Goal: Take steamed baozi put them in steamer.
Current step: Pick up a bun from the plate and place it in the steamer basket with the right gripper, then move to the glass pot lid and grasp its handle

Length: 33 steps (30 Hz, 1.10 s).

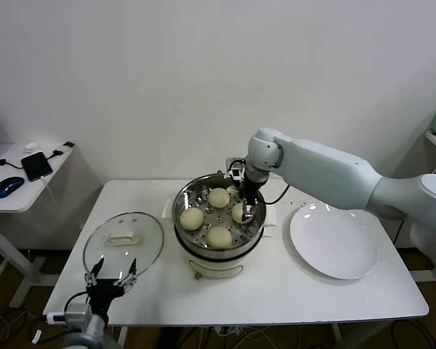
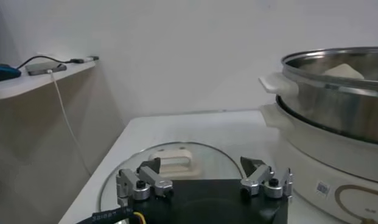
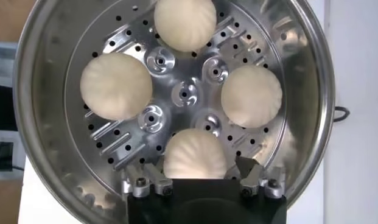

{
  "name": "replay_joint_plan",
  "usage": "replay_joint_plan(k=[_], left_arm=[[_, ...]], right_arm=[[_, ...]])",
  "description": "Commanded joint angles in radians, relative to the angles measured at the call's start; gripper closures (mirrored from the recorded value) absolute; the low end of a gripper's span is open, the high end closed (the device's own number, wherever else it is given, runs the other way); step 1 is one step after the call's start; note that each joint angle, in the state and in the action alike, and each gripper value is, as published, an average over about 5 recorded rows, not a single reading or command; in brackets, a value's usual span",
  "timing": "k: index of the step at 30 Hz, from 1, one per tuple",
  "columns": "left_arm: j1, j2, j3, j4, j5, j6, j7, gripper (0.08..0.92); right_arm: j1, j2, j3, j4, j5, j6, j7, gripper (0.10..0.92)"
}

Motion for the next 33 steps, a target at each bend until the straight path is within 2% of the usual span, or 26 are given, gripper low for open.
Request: replay_joint_plan(k=[1,6,14,17,22,27,33], left_arm=[[0.003,-0.014,-0.001,-0.018,-0.005,-0.006,-0.005,0.177],[-0.002,-0.015,0.002,-0.039,-0.053,-0.042,-0.046,0.177],[-0.017,0.007,0.024,-0.031,-0.065,-0.138,-0.08,0.177],[-0.042,0.0,0.026,-0.02,-0.06,-0.132,-0.112,0.177],[-0.091,0.007,0.022,0.007,-0.034,-0.112,-0.134,0.177],[-0.151,0.031,0.012,0.047,0.095,-0.111,-0.109,0.177],[-0.218,0.036,0.027,0.132,0.433,-0.153,-0.097,0.177]], right_arm=[[-0.004,-0.057,0.117,0.063,-0.005,-0.006,0.003,0.207],[-0.075,-0.147,0.369,0.166,0.022,0.025,0.086,0.203],[-0.408,-0.286,0.84,0.307,0.194,0.233,0.449,0.203],[-0.613,-0.293,1.063,0.364,0.23,0.313,0.575,0.203],[-0.98,-0.223,1.404,0.441,0.242,0.457,0.711,0.203],[-1.248,-0.059,1.649,0.481,0.253,0.581,0.803,0.203],[-1.47,0.087,1.741,0.492,0.364,0.657,0.948,0.203]])
